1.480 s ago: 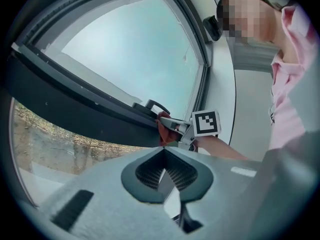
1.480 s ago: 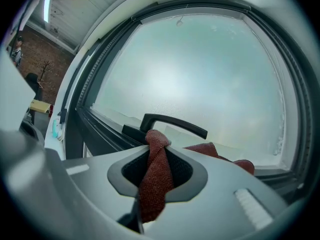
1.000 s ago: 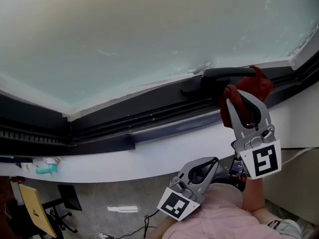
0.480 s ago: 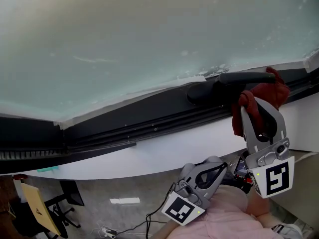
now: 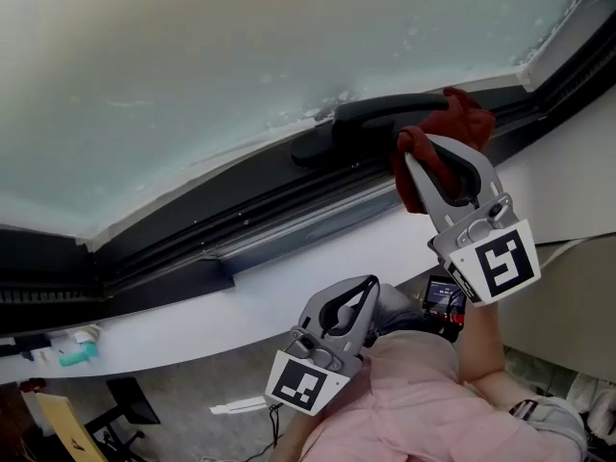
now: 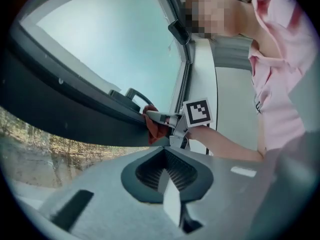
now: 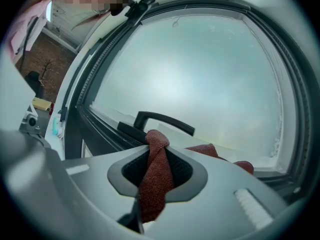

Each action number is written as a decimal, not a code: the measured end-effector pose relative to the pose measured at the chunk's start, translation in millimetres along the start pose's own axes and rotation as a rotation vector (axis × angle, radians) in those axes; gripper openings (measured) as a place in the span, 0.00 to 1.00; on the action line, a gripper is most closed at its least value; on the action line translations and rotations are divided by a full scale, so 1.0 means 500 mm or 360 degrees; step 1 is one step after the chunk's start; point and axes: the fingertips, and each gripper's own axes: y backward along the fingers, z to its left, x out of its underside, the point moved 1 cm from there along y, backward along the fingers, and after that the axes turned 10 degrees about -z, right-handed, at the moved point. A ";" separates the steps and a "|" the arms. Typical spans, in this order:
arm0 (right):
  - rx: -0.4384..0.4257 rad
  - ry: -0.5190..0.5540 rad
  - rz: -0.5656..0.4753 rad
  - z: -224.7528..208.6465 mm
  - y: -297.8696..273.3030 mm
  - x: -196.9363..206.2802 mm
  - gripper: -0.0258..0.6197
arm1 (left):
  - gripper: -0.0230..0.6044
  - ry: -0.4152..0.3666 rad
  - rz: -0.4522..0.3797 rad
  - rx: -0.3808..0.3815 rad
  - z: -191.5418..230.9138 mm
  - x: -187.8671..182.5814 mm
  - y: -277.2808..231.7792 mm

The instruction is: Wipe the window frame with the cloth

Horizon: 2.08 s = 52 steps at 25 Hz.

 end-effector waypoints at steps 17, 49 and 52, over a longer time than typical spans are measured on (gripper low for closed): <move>0.0163 -0.0097 0.0080 -0.087 0.035 0.016 0.15 | 0.03 -0.0320 -0.0145 -0.0117 -0.072 -0.144 0.095; 0.0154 -0.0075 0.0109 -0.186 0.072 0.043 0.15 | 0.03 -0.0242 -0.0197 -0.0352 -0.073 -0.144 0.074; 0.0157 -0.0077 0.0103 -0.191 0.075 0.047 0.15 | 0.03 -0.0233 -0.0187 -0.0338 -0.068 -0.139 0.062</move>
